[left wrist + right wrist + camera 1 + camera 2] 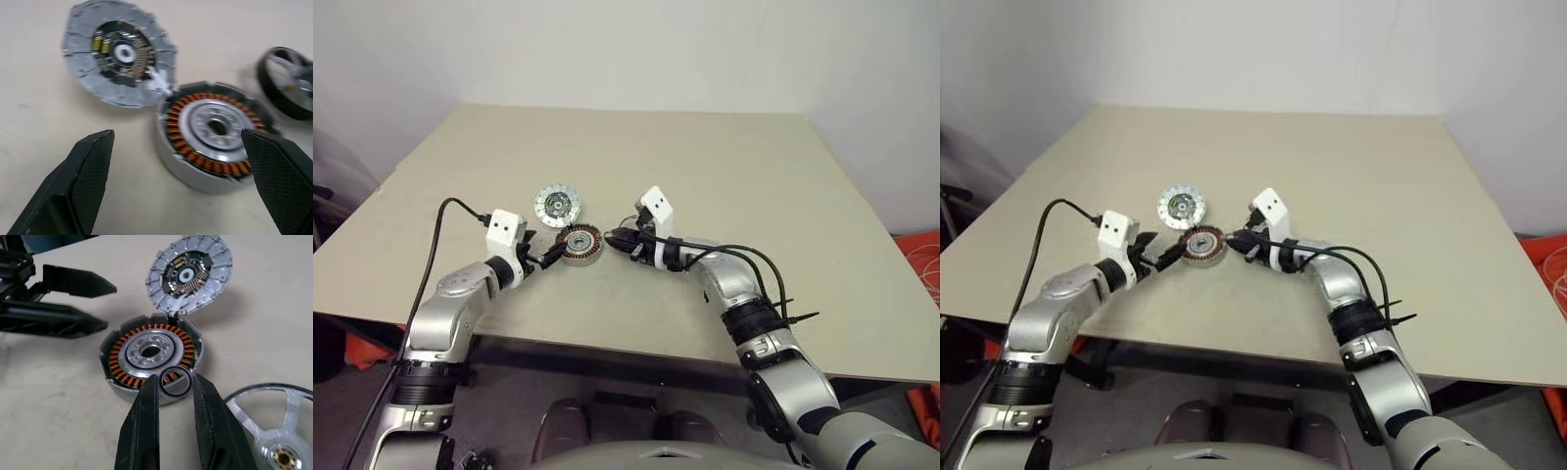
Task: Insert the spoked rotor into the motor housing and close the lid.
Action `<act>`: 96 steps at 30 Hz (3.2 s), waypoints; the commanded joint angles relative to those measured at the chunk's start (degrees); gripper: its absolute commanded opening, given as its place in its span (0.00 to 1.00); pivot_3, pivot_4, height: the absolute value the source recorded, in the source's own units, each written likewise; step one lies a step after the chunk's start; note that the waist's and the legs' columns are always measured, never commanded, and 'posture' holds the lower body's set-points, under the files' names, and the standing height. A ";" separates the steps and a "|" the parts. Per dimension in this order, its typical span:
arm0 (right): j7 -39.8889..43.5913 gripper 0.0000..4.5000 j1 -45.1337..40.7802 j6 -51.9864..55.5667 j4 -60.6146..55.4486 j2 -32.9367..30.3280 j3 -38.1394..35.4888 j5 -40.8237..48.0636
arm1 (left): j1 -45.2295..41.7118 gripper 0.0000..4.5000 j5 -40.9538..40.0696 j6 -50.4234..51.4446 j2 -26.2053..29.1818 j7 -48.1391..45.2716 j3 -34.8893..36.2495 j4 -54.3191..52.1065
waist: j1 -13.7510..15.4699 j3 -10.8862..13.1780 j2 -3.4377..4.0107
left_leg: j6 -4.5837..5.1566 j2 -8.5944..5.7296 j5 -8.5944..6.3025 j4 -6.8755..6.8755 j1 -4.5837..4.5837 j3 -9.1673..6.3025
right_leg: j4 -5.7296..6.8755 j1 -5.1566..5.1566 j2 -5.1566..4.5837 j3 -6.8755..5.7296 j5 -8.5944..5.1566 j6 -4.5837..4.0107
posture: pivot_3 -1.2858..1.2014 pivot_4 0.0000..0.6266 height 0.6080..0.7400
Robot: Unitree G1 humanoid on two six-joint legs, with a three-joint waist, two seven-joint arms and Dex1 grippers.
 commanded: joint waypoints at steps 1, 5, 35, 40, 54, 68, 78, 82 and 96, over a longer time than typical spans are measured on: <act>-0.29 0.14 0.08 -0.28 -3.98 -0.13 -1.36 0.65 | -3.51 0.98 1.51 4.98 -0.67 5.20 1.04 -0.26 | -0.02 0.00 0.00 | 0.00 0.00 0.00 0.00 -0.01 0.00 | 0.00 -0.01 0.00 0.00 0.01 -0.02 | 0.52 0.00 1.00; -0.71 0.14 1.19 -0.13 -5.38 -0.57 -1.35 0.31 | -6.65 0.98 -2.18 10.99 -2.31 5.59 2.46 -1.82 | 0.08 0.00 0.00 | 0.00 0.00 0.00 0.00 -0.02 0.00 | 0.00 -0.01 0.00 0.00 0.01 -0.02 | 0.52 0.00 1.00; -2.63 0.14 2.44 -0.90 -6.72 -1.17 -1.72 0.30 | -24.61 0.98 1.13 55.51 -21.54 28.87 21.06 -14.59 | 0.14 0.03 -0.05 | 0.10 -0.01 -0.04 0.09 -0.16 -0.02 | -0.14 -0.03 0.01 -0.03 0.01 -0.01 | 0.52 0.00 1.00; -3.26 0.14 2.36 -1.15 -6.46 -1.47 -2.10 0.01 | -23.55 0.98 1.47 51.91 -19.86 26.63 17.40 -15.30 | 0.31 0.09 -0.13 | 0.17 -0.02 -0.07 0.13 -0.27 -0.08 | -0.18 -0.05 0.00 -0.08 0.01 0.00 | 0.52 0.00 1.00; 7.95 0.14 12.31 6.44 -22.75 -20.30 -4.40 3.23 | -12.13 0.98 -1.29 34.05 -7.93 11.65 6.00 -15.31 | 0.65 0.11 -0.15 | 0.24 -0.04 -0.13 0.14 -0.33 -0.08 | -0.20 -0.07 -0.01 -0.08 -0.11 0.21 | 0.52 0.00 1.00; 6.37 0.14 15.85 5.77 -23.55 -20.07 -3.17 0.61 | -13.28 0.98 -0.92 37.90 -10.35 16.25 6.49 -10.74 | 0.34 0.11 -0.14 | 0.19 -0.03 -0.10 0.13 -0.15 -0.08 | -0.18 0.05 0.01 -0.07 -0.13 0.22 | 0.52 0.00 1.00; 6.87 0.14 16.23 3.10 -19.63 -21.36 -2.09 -2.31 | -12.97 0.98 -1.24 38.45 -10.82 16.98 6.49 -11.31 | 0.33 0.11 -0.14 | 0.20 -0.05 -0.10 0.14 -0.16 -0.08 | -0.18 0.07 0.00 -0.07 -0.22 0.38 | 0.52 0.00 1.00; 7.64 0.14 16.51 2.39 -17.85 -21.62 -1.79 -2.58 | -13.07 0.98 -1.14 38.25 -10.69 17.00 6.58 -10.97 | 0.34 0.11 -0.14 | 0.21 -0.04 -0.10 0.14 -0.17 -0.08 | -0.19 0.05 0.00 -0.07 -0.22 0.38 | 0.52 0.00 1.00; 7.39 0.97 16.20 -0.94 -17.54 -20.51 -1.54 -3.68 | -14.60 0.98 -1.65 39.40 -11.48 17.45 7.64 -10.86 | 0.32 0.11 -0.14 | 0.20 -0.04 -0.09 0.15 -0.12 -0.08 | -0.17 0.10 0.00 -0.07 -0.22 0.39 | 0.52 0.00 1.00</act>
